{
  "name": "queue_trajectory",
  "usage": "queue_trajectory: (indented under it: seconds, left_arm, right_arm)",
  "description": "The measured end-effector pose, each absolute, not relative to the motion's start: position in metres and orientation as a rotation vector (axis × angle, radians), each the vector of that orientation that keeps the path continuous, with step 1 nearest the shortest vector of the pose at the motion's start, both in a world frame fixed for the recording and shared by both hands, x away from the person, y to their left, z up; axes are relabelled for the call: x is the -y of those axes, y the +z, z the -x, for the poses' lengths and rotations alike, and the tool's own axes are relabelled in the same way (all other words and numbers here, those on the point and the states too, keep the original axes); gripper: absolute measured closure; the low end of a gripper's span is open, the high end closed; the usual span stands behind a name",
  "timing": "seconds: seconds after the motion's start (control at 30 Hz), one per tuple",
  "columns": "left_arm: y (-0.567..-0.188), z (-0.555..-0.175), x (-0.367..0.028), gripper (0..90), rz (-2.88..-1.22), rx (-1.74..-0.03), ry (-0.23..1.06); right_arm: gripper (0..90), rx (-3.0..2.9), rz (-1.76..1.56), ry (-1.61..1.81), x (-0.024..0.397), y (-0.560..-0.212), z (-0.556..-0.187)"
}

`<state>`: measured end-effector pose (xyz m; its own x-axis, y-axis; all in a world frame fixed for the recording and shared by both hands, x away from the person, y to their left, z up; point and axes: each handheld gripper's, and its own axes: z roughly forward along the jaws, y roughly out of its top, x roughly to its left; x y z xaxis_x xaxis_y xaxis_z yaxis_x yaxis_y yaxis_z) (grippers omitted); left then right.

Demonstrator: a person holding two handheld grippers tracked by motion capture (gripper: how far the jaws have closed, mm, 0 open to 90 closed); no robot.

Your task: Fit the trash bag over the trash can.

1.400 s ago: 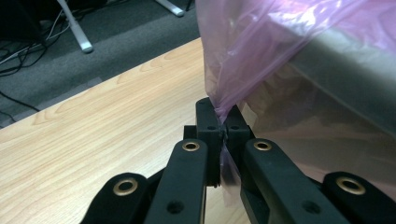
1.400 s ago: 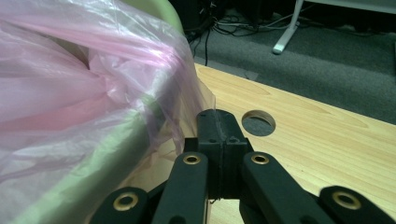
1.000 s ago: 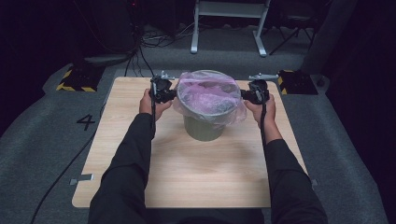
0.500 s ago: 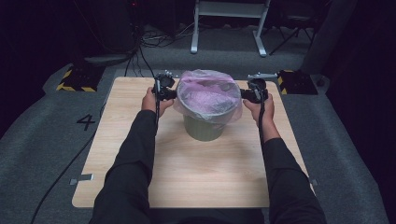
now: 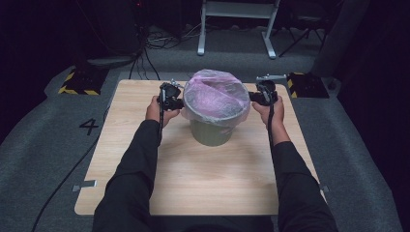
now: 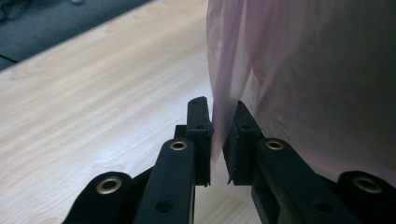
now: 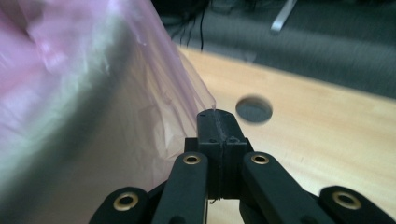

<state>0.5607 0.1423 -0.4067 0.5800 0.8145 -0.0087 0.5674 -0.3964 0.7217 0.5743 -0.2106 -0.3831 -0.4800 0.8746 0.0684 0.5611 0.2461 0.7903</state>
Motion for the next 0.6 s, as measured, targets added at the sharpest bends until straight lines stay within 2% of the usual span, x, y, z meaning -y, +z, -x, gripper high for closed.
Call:
queue_trajectory:
  seconds: [0.1, 0.23, 0.6]
  left_arm:
    - [-0.402, -0.557, -0.146, 82.7, -2.099, -1.071, 0.481]
    - [-0.397, -0.553, -0.148, 89.2, -2.101, -1.032, 0.497]
    - [-0.408, -0.557, -0.148, 90.0, -2.208, -1.059, 0.389]
  right_arm:
    - [90.0, -2.184, -1.350, 1.089, 0.211, -0.393, -0.578]
    - [90.0, -2.223, -1.357, 1.093, 0.209, -0.405, -0.578]
    - [89.3, -2.213, -1.314, 1.176, 0.210, -0.405, -0.568]
